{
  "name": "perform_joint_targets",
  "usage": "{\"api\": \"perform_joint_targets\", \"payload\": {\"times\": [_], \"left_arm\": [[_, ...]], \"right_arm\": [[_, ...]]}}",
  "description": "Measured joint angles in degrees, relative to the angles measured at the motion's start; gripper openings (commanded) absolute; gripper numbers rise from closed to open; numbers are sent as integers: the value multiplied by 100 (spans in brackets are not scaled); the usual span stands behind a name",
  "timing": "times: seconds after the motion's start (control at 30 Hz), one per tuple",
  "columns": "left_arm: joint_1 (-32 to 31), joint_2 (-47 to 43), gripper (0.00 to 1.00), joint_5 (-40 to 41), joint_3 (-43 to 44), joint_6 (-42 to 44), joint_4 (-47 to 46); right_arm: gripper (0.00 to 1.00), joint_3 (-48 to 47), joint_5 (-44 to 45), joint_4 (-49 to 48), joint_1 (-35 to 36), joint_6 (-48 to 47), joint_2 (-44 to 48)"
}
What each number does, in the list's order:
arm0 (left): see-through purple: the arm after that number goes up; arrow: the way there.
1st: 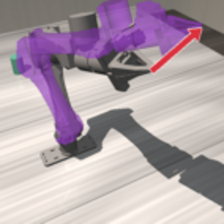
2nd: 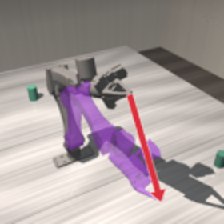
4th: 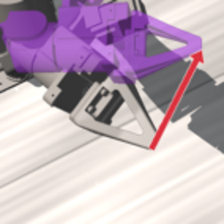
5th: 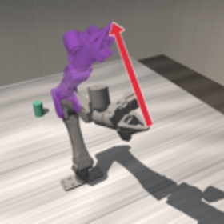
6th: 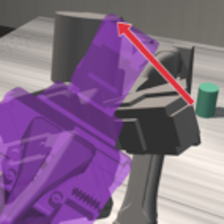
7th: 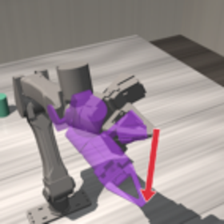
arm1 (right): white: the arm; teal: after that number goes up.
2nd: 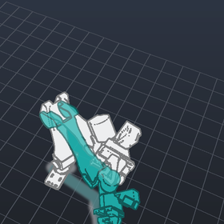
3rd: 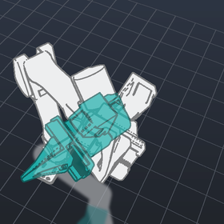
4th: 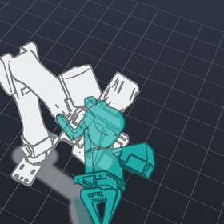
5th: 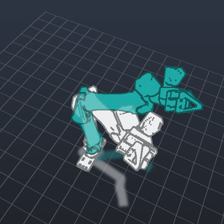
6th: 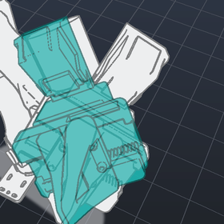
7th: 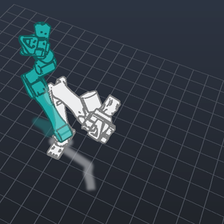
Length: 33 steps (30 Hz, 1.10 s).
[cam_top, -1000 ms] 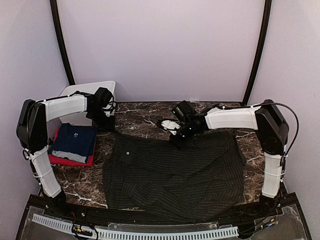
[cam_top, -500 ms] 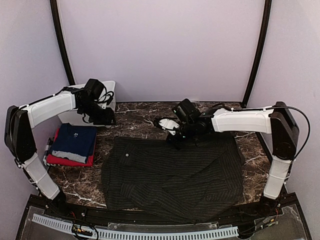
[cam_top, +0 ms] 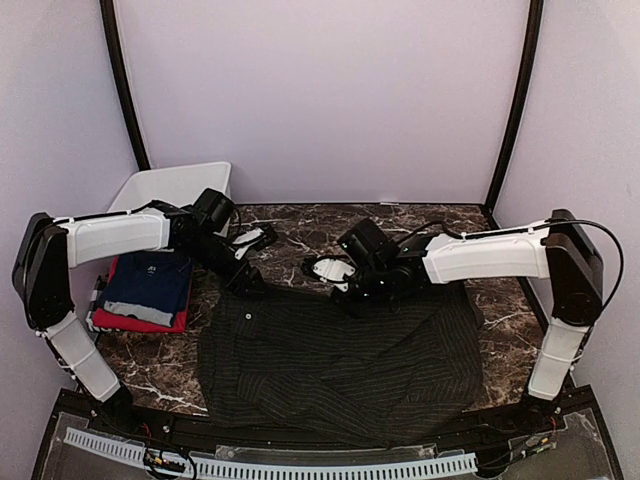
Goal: Fold and stack the mixed laundry pile
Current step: Adjust the 1/3-folded shirt at the center of the board.
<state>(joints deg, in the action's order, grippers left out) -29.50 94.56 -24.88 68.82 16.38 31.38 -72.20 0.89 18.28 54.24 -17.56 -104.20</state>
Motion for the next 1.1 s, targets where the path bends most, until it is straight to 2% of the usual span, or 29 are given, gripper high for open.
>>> {"api": "perform_joint_targets", "payload": {"times": [0.13, 0.37, 0.57, 0.67, 0.7, 0.77, 0.83, 0.93, 1.1], "left_arm": [[-35, 144, 65, -57, 188, 590, -133], [-219, 990, 62, -74, 951, 1508, -227], [-249, 1384, 52, -7, 1152, 2000, 74], [-197, 1515, 44, 186, 1161, 2055, 407], [-153, 1550, 36, 260, 1161, 2041, 529], [-33, 1589, 28, 444, 1161, 1989, 748], [153, 1596, 25, 710, 1161, 1871, 966], [431, 1596, 26, 1158, 1152, 1720, 1202], [739, 1596, 39, 2205, 1134, 1342, 1447]], "right_arm": [[0, 120, 101, -57, 0, -22, 271], [0, 192, 221, -173, 0, -46, 415], [0, 240, 350, -181, 0, -59, 415], [0, 269, 492, -199, -4, -59, 415], [0, 284, 531, -199, -31, -57, 415], [0, 317, 566, -203, -70, -42, 417], [0, 334, 597, -201, -138, -31, 422], [0, 334, 671, -203, -275, 9, 422], [0, 282, 793, -195, -531, 63, 363]]}}
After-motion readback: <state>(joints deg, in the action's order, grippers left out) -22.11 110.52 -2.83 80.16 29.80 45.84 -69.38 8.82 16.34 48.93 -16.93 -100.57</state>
